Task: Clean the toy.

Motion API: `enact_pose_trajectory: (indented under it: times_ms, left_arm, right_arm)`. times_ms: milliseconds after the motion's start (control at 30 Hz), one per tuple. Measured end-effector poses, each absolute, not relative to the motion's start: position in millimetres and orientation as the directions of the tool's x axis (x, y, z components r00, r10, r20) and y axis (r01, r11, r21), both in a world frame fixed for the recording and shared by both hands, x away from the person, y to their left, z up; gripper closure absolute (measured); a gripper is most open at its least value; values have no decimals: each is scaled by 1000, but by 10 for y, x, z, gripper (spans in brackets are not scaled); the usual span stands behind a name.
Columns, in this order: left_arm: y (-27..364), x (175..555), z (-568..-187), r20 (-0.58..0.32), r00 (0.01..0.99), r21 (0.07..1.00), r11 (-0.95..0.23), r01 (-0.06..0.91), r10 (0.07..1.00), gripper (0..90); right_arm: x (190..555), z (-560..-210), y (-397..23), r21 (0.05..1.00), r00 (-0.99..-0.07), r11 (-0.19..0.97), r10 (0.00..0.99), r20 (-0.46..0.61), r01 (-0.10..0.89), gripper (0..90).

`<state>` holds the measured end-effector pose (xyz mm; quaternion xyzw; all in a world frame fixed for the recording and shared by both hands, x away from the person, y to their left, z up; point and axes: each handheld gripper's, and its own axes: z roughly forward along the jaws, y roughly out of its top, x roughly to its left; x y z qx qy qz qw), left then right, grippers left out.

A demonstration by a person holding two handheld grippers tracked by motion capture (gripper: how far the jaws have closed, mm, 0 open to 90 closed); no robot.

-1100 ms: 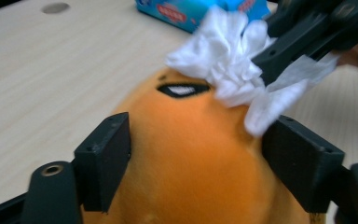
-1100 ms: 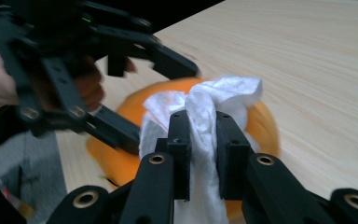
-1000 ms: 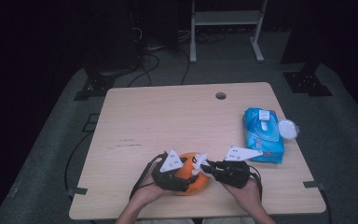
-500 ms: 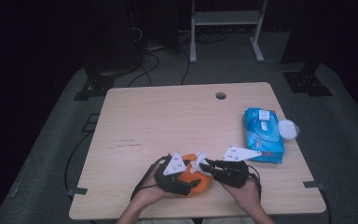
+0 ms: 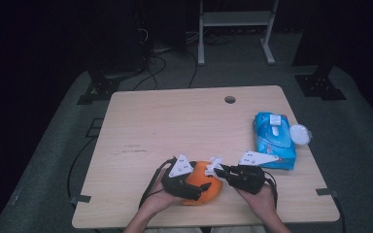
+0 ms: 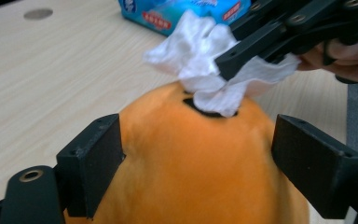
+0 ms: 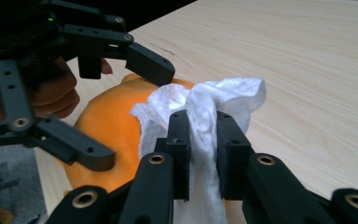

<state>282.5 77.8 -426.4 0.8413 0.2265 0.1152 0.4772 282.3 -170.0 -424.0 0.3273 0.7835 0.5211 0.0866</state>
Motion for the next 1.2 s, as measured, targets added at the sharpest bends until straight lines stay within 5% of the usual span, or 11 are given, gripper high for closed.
enact_pose_trajectory:
  times_ms: [400, 633, 833, 1200]
  left_arm:
    - [813, 2817, -4296, -14, 898, 834, -490, 254, 441, 258]
    - [688, 2701, -4300, 78, 929, 814, -561, 150, 361, 263]
    - [757, 2752, -4291, 53, 914, 826, -532, 185, 401, 259]
    - [814, 2795, -4263, 7, 899, 845, -484, 229, 438, 208]
  right_arm:
    - [2849, -4269, -1726, 864, -755, 233, 615, 225, 447, 771]
    - [2925, -4222, -1614, 873, -770, 240, 604, 207, 424, 771]
    - [2977, -4340, -1793, 845, -731, 237, 640, 236, 480, 772]
    - [2747, -4183, -1649, 872, -797, 279, 574, 185, 403, 772]
